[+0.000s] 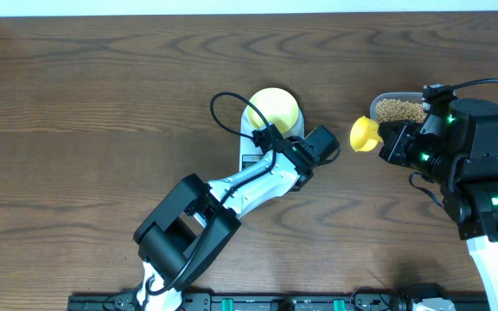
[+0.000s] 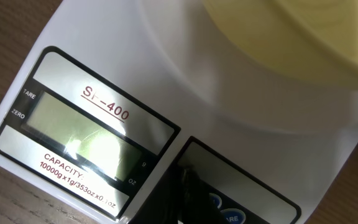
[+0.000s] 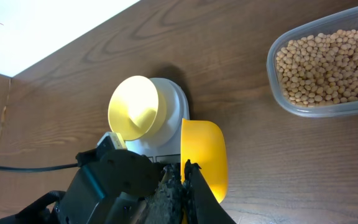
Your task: Scoop item into bowl and weigh 50g on scale
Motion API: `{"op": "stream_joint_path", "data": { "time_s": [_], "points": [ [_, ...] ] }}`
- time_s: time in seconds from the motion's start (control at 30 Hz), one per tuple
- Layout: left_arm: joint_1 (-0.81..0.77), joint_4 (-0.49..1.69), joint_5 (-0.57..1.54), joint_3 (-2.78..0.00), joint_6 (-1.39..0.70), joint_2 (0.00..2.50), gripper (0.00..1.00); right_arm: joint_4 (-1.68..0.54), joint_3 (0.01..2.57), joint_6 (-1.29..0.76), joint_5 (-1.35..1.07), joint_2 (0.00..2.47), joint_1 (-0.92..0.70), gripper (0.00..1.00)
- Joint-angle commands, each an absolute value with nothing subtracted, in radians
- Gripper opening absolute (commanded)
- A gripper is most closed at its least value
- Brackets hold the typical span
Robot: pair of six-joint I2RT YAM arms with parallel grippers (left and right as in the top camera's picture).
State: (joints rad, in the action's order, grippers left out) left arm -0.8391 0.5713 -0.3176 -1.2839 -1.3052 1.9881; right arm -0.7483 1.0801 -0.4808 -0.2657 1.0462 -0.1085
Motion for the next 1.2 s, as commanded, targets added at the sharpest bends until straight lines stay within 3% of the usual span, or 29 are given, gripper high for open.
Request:
{"op": "stream_joint_path", "data": {
  "time_s": [0.0,1.17],
  "points": [
    [-0.85,0.574,-0.215,-1.26,-1.299,2.067,0.07,-0.752,1.096,-0.463,-0.272,1.047,-0.102,0.01],
    [-0.85,0.566,-0.209,-1.26,-1.299,2.093,0.07,-0.752,1.096,-0.463,-0.272,1.047,-0.102,0.01]
  ]
}}
